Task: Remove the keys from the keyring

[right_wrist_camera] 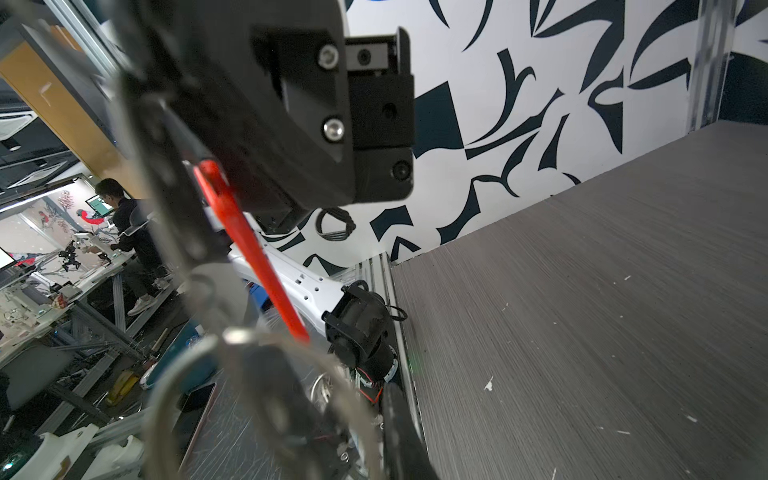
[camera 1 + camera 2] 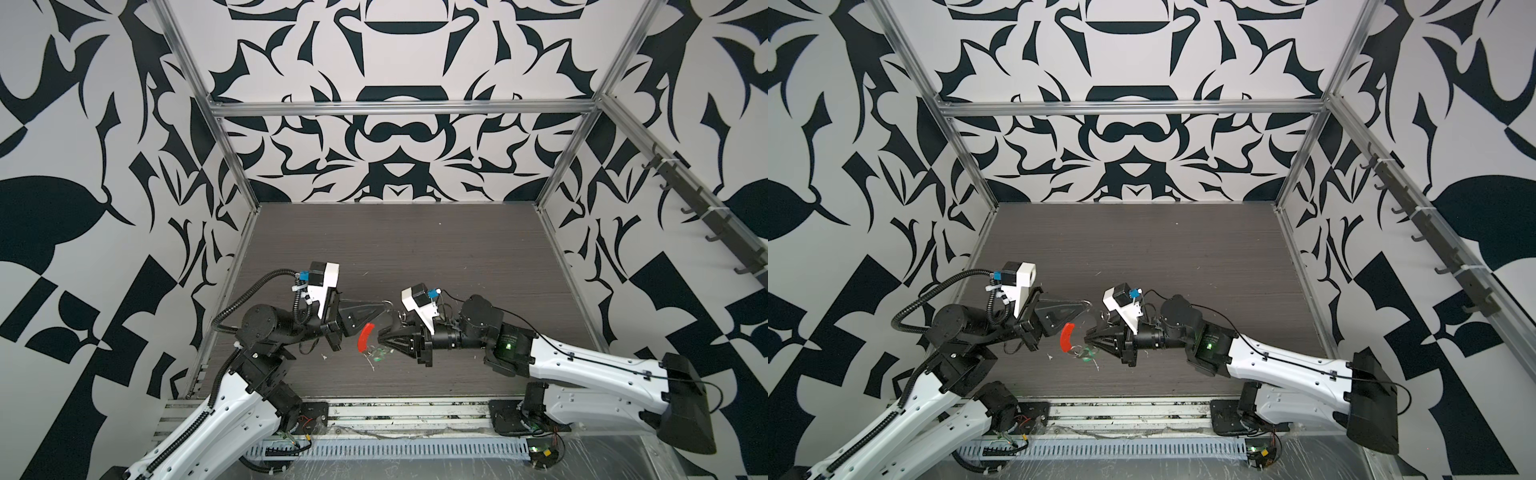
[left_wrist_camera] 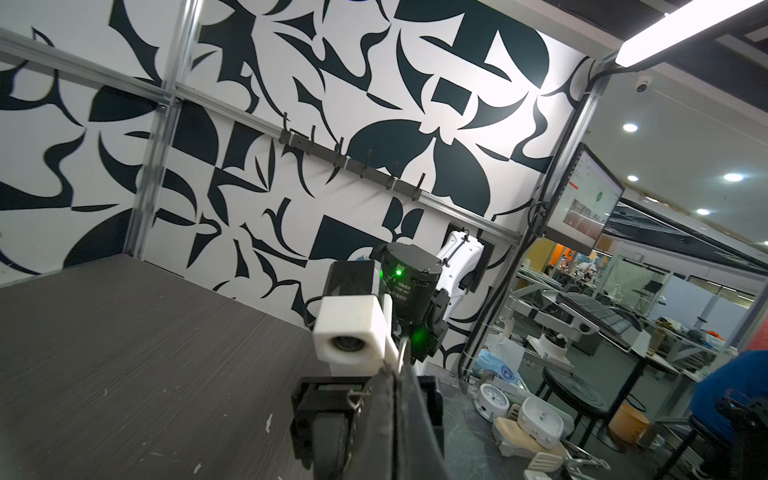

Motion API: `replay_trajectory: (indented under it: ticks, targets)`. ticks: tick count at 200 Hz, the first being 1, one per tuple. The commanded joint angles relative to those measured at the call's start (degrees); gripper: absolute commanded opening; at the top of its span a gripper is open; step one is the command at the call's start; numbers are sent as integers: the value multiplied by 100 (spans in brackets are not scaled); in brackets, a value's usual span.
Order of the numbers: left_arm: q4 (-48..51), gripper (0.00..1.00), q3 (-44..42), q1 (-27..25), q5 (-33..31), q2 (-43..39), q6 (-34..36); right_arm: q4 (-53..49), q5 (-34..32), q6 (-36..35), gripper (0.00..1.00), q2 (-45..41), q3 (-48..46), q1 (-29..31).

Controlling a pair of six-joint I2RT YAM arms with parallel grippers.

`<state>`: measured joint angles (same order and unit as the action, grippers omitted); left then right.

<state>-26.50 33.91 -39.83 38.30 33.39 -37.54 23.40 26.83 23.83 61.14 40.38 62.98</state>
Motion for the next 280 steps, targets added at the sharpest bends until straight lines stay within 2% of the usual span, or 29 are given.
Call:
replay_trajectory:
  ticks: [1,6,37,52,87,110,140,159,175,194,201,216,229,242,259,280]
  targets:
    - [423,0,-47,-24,-478,-270,232,-9,-413,-30,3,-236,256,-50]
    - [556,0,-34,-24,-608,-324,277,-62,-487,-51,0,-279,247,-49]
    - [1289,0,-8,-20,-1492,-695,499,-406,-941,-132,0,-527,220,-41]
    - [1571,8,1,-24,-1893,-817,511,-520,-1116,-154,0,-602,215,-39]
    - [1704,15,-34,-24,-2106,-898,503,-695,-1331,-127,0,-601,283,-40]
    - [1927,24,51,-24,-2299,-813,493,-887,-1532,27,0,-507,422,-38]
    - [2320,34,133,-24,-2798,-799,449,-2088,-2268,357,0,-278,1082,-14]
    - [2506,38,142,-24,-3049,-867,458,-3334,-3102,1090,0,31,1692,-41]
    - [2536,40,99,-24,-3180,-912,449,-3835,-2467,1393,0,449,2341,-173]
    - [2544,40,39,-24,-3271,-913,428,-3880,-2378,1931,0,471,2487,-277]
    - [2560,40,18,-24,-3312,-905,399,-3815,-2296,2318,0,399,2274,-560]
    - [2554,40,-32,-24,-3333,-887,362,-3383,-1133,3486,0,591,1546,-1594]
    - [2575,40,-60,-24,-3339,-870,350,-2394,-518,4469,0,792,650,-1874]
    - [2589,40,-69,-24,-3328,-851,351,-2321,-462,4563,0,939,550,-1886]
    - [2580,40,-82,-24,-3289,-817,344,-2534,-792,4425,0,862,755,-1771]
    - [2586,40,-63,-24,-3320,-751,344,-2452,-837,4611,0,901,796,-1764]
